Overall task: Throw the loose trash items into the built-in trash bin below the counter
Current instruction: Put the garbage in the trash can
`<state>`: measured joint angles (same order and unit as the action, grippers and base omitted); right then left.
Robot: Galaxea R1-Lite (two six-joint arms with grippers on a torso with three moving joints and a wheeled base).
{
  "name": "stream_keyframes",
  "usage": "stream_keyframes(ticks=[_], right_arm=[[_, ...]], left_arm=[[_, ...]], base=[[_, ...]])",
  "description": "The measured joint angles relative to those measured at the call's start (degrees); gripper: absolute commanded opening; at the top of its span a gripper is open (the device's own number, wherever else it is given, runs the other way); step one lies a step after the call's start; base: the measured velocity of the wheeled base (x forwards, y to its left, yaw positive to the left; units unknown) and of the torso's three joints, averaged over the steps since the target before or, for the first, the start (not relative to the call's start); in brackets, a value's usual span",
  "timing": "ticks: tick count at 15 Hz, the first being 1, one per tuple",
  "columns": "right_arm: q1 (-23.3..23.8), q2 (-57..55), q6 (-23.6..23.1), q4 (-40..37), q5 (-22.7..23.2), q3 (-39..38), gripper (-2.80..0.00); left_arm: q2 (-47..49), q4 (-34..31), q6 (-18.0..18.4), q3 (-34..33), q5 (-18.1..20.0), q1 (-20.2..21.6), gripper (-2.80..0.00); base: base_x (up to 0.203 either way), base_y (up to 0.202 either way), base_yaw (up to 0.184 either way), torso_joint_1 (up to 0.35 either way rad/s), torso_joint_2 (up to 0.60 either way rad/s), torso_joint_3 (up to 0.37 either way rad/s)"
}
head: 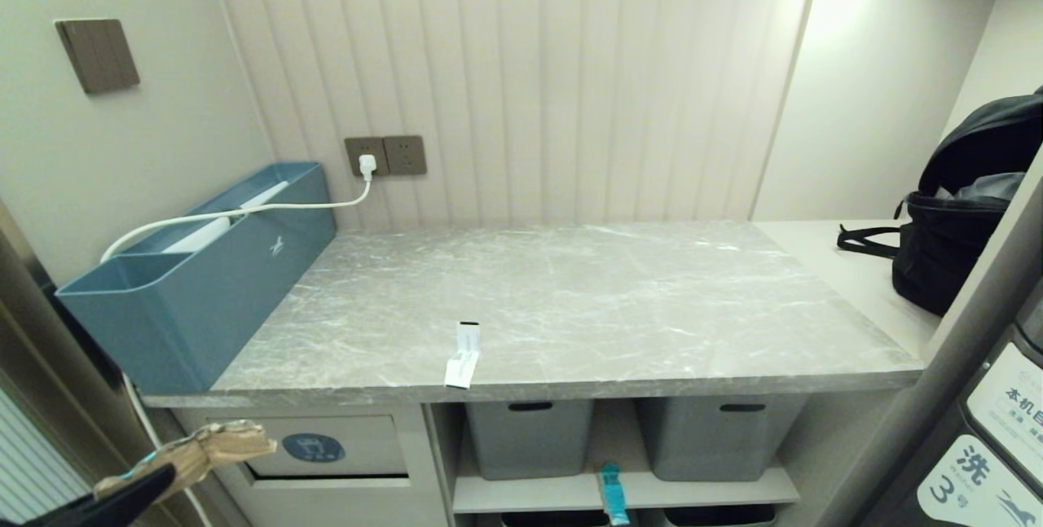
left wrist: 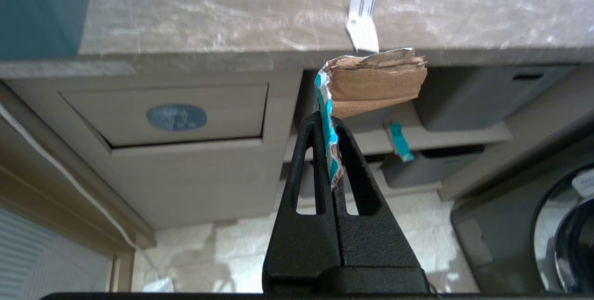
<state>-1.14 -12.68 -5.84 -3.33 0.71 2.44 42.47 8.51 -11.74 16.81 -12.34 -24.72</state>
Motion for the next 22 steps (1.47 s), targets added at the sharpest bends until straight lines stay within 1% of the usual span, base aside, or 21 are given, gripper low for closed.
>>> stream_keyframes(ticks=[1,2,3,5,7,8,11,13,14,15,16,18,19,20,21,22], right_arm=[[0.4,3.25,0.13,-4.22,0.24,0.55,-2.8],[0.63,6.15,0.22,-5.21,0.22,0.82,-2.8],[0.74,8.59,0.36,-4.86,0.13,0.72,-2.8],[0.9,10.95,1.35,-1.32,0.03,-0.27,-2.8],[0.93,12.07,1.69,-0.82,-0.02,-0.65,-2.8],[0.93,12.41,2.05,-0.8,-0.03,-0.74,-2.8],[0.93,12.73,2.65,-0.78,-0.12,-0.77,-2.8],[0.93,12.78,2.65,-0.78,-0.12,-0.77,-2.8],[0.93,12.79,2.66,-0.76,-0.13,-0.77,-2.8],[0.96,12.79,2.65,-0.78,-0.14,-0.77,-2.8],[0.96,12.81,2.65,-0.78,-0.14,-0.77,-2.8],[0.96,12.8,2.65,-0.76,-0.12,-0.77,-2.8],[0.96,12.79,2.65,-0.78,-0.12,-0.77,-2.8],[0.98,12.79,2.65,-0.78,-0.12,-0.77,-2.8],[0.98,12.79,2.65,-0.78,-0.12,-0.77,-2.8],[0.96,12.79,2.65,-0.78,-0.12,-0.77,-2.8]], left_arm=[[0.35,-0.07,-0.02,-0.89,0.33,0.02,-2.8],[0.86,0.11,-0.05,-1.27,0.45,0.02,-2.8],[1.77,0.54,-0.21,-1.36,0.47,0.02,-2.8],[3.3,0.77,-0.39,-0.75,0.26,0.02,-2.8],[4.8,0.33,-0.71,-0.53,0.06,0.13,-2.8],[5.39,0.11,-1.87,-1.17,0.12,0.26,-2.8],[8.32,0.15,-8.03,-2.47,0.19,1.73,-2.8],[12.01,0.64,-12.34,-1.74,0.98,6.17,-2.8],[13.63,0.79,-14.13,-0.84,2.2,9.16,-2.8],[15.17,0.85,-15.37,0.14,4.35,13.16,-2.8],[16.41,0.94,-15.68,0.97,6.95,17.56,-2.8],[18.81,2.51,-14.81,2.47,13.23,26.02,-2.8],[20.0,4.81,-13.7,2.99,15.4,28.72,-2.8],[21.17,8.51,-11.93,3.55,16.81,31.2,-2.8],[22.11,11.67,-10.21,3.91,17.39,32.63,-2.8],[22.77,13.29,-9.55,4.07,17.6,33.27,-2.8]], base=[[0.0,0.0,0.0,0.0,0.0,0.0],[0.0,0.0,0.0,0.0,0.0,0.0],[0.0,0.0,0.0,0.0,0.0,0.0],[0.0,0.0,0.0,0.0,0.0,0.0],[0.0,0.0,0.0,0.0,0.0,0.0],[0.0,0.0,0.0,0.0,0.0,0.0],[0.0,0.0,0.0,0.0,0.0,0.0],[0.0,0.0,0.0,0.0,0.0,0.0],[0.0,0.0,0.0,0.0,0.0,0.0],[0.0,0.0,0.0,0.0,0.0,0.0],[0.0,0.0,0.0,0.0,0.0,0.0],[0.0,0.0,0.0,0.0,0.0,0.0],[0.0,0.0,0.0,0.0,0.0,0.0],[0.0,0.0,0.0,0.0,0.0,0.0],[0.0,0.0,0.0,0.0,0.0,0.0],[0.0,0.0,0.0,0.0,0.0,0.0]])
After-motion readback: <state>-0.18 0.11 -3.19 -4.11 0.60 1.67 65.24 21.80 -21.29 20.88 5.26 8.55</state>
